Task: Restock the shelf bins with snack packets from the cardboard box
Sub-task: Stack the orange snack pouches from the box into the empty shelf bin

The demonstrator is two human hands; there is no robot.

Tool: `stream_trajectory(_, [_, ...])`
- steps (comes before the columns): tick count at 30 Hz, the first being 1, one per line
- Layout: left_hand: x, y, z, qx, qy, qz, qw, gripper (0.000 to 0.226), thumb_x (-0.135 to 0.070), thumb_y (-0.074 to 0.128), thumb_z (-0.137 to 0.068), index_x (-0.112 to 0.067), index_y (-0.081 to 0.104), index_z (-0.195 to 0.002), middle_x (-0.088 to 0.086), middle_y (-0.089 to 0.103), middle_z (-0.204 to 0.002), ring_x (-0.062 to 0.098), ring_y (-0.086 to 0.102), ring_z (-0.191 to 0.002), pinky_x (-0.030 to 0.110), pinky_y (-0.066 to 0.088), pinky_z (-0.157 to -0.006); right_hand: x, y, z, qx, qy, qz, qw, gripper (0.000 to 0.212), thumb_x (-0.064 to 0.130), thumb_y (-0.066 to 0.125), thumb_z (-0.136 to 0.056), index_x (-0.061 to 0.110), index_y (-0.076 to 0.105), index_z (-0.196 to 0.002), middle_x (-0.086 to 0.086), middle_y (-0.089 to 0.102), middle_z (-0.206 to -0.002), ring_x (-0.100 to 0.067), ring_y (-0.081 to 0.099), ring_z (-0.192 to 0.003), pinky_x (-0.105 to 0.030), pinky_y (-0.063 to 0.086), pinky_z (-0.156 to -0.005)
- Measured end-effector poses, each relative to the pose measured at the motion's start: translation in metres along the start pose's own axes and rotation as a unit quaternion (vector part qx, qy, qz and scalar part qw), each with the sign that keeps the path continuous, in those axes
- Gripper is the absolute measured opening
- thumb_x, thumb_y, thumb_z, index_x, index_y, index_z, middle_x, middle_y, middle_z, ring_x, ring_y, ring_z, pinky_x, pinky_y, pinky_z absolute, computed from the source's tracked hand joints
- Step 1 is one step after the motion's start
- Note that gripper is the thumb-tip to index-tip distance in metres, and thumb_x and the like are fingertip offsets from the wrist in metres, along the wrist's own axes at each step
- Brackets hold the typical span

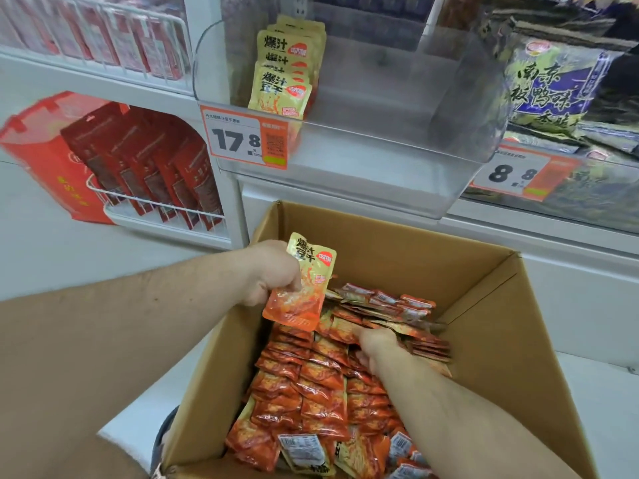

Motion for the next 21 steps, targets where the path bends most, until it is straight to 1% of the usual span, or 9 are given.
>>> stream_trajectory(2, [0.005,-0.002,-0.001,0.011,-0.005,0.002,1.0,0.034,0.018,0.048,-0.087,0.0,0.061,-0.113,0.024,0.067,-0.113,0.04,0.065,-0.105,0.046,0.055,-0.084,-0.001,0.006,-0.004,0.027,0.046,-0.103,0.993,0.015,0.004,0.057,-0.095,-0.001,0.058,-0.108,-0.01,0.057,-0.076,-0.02,0.06,-0.065,-0.024,0.054,-0.048])
stream_trajectory(5, [0.009,-0.004,-0.001,0.029,-0.013,0.002,0.999,0.031,0.017,0.051,-0.088,-0.006,0.062,-0.105,0.018,0.069,-0.111,0.037,0.064,-0.105,0.05,0.053,-0.093,0.002,0.003,0.005,0.061,0.069,-0.143,0.985,0.022,-0.005,0.044,-0.096,-0.001,0.058,-0.113,-0.014,0.061,-0.088,-0.019,0.059,-0.065,-0.018,0.043,-0.032])
stream_trajectory(8, [0.004,-0.006,0.001,0.031,0.0,0.011,0.999,0.032,0.018,0.049,-0.089,-0.008,0.06,-0.105,0.018,0.068,-0.111,0.037,0.063,-0.106,0.05,0.053,-0.091,0.019,-0.021,0.043,0.103,0.03,-0.157,0.982,0.022,-0.011,0.047,-0.094,0.003,0.062,-0.103,-0.013,0.065,-0.093,-0.021,0.061,-0.072,-0.023,0.049,-0.043])
stream_trajectory(10, [-0.001,-0.007,0.004,0.035,0.009,0.016,0.999,0.034,0.018,0.047,-0.09,-0.012,0.058,-0.102,0.017,0.067,-0.113,0.036,0.062,-0.109,0.05,0.052,-0.092,0.033,-0.041,0.075,0.159,-0.03,-0.179,0.971,0.027,-0.009,0.044,-0.096,0.005,0.065,-0.107,-0.011,0.071,-0.107,-0.024,0.065,-0.094,-0.032,0.056,-0.073])
stream_trajectory(12, [-0.007,-0.006,0.01,0.054,0.022,0.02,0.998,0.035,0.017,0.045,-0.092,-0.014,0.058,-0.101,0.014,0.068,-0.112,0.035,0.061,-0.111,0.052,0.049,-0.099,0.051,-0.056,0.113,0.223,-0.1,-0.188,0.951,0.031,-0.007,0.039,-0.099,0.002,0.063,-0.116,-0.014,0.072,-0.112,-0.028,0.065,-0.11,-0.042,0.05,-0.099])
stream_trajectory(13, [-0.01,-0.005,0.014,0.069,0.028,0.023,0.997,0.036,0.017,0.043,-0.092,-0.014,0.059,-0.101,0.013,0.069,-0.11,0.034,0.061,-0.111,0.053,0.047,-0.101,0.06,-0.062,0.13,0.234,-0.133,-0.183,0.946,0.03,-0.007,0.039,-0.099,0.0,0.062,-0.117,-0.016,0.072,-0.111,-0.03,0.066,-0.109,-0.044,0.05,-0.1])
stream_trajectory(16, [-0.02,0.003,0.023,0.115,0.051,0.058,0.99,0.043,0.021,0.036,-0.084,-0.003,0.06,-0.111,0.015,0.07,-0.115,0.034,0.062,-0.112,0.054,0.044,-0.103,0.08,-0.07,0.17,0.201,-0.221,-0.129,0.946,0.022,-0.009,0.047,-0.095,0.0,0.06,-0.111,-0.015,0.074,-0.101,-0.026,0.071,-0.093,-0.036,0.057,-0.081])
stream_trajectory(19, [-0.032,0.011,0.038,0.175,0.07,0.101,0.977,0.049,0.02,0.043,-0.074,-0.01,0.061,-0.109,0.017,0.066,-0.114,0.033,0.062,-0.103,0.044,0.051,-0.085,0.089,-0.067,0.193,0.143,-0.273,-0.053,0.95,0.015,-0.008,0.057,-0.091,0.003,0.061,-0.1,-0.016,0.075,-0.095,-0.03,0.072,-0.093,-0.043,0.058,-0.086])
stream_trajectory(21, [-0.04,0.016,0.052,0.208,0.093,0.091,0.969,0.039,0.013,0.056,-0.082,-0.011,0.064,-0.113,0.011,0.069,-0.117,0.028,0.066,-0.106,0.042,0.054,-0.082,0.094,-0.066,0.206,0.114,-0.296,-0.029,0.948,0.013,-0.007,0.063,-0.088,0.004,0.061,-0.095,-0.016,0.075,-0.09,-0.032,0.072,-0.089,-0.049,0.058,-0.087])
Point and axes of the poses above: each hand's wrist, its own z-axis away from the middle knuckle, its own y-axis out of the palm, x = y × z, the point moved 6 cm from there along -z, towards the middle knuckle
